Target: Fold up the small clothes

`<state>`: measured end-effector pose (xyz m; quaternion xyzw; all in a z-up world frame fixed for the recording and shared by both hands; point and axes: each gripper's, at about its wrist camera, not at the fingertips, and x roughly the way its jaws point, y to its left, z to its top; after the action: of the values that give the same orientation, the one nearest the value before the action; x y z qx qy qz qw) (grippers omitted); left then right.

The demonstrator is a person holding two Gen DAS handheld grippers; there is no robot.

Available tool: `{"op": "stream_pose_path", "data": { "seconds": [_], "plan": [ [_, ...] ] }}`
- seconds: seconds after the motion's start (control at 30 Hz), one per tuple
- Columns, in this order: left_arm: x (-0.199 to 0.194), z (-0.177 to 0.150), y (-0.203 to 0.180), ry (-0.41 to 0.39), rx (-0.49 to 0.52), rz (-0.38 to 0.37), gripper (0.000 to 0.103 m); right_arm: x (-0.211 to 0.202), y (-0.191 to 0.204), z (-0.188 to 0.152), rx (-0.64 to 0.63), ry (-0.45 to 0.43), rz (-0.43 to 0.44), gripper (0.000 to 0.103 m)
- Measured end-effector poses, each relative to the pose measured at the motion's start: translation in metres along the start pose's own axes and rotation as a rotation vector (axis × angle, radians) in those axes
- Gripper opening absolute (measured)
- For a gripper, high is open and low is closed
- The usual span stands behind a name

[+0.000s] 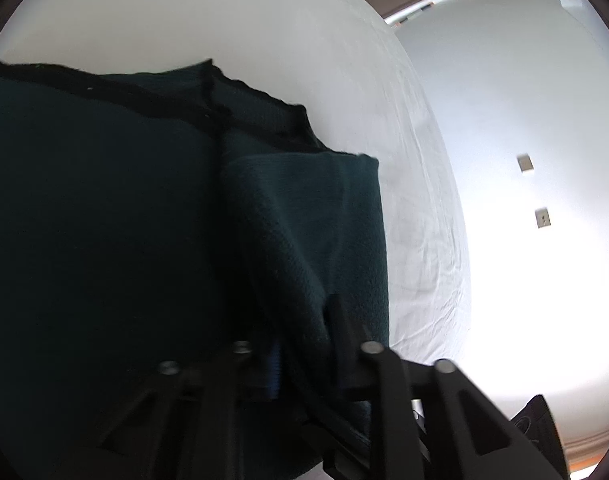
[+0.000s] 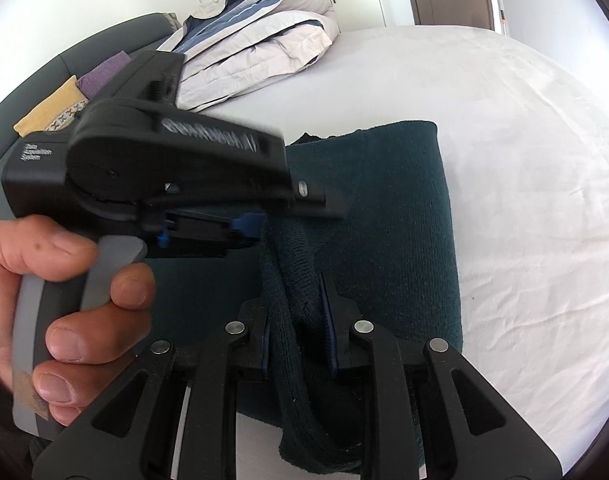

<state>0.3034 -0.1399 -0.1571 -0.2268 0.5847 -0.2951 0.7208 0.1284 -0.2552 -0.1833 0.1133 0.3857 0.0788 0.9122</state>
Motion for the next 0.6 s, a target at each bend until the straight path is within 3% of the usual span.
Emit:
{"op": "stream_pose_path", "data": {
  "seconds": [0.1, 0.17, 0.2, 0.3, 0.5, 0.6],
  "plan": [
    [-0.002, 0.001, -0.001, 0.005, 0.014, -0.013, 0.013, -0.005, 0.0, -0.009, 0.011, 0.007, 0.02, 0.027],
    [-0.009, 0.003, 0.002, 0.004, 0.011, -0.023, 0.013, -0.024, -0.006, -0.018, 0.035, -0.021, 0.065, 0.043],
    [-0.011, 0.006, 0.003, 0.003, 0.009, -0.032, 0.013, -0.035, -0.01, -0.022, 0.05, -0.035, 0.084, 0.046],
    [-0.024, 0.011, 0.008, -0.006, 0.017, -0.036, 0.013, -0.066, -0.025, -0.04, 0.102, -0.059, 0.156, 0.047],
    [-0.04, 0.011, 0.013, 0.013, 0.076, -0.012, 0.013, -0.078, -0.044, -0.052, 0.143, -0.05, 0.127, 0.047],
    [-0.053, 0.011, 0.028, 0.005, 0.069, -0.008, 0.013, -0.079, -0.039, -0.046, 0.16, -0.071, 0.215, 0.048]
  ]
}}
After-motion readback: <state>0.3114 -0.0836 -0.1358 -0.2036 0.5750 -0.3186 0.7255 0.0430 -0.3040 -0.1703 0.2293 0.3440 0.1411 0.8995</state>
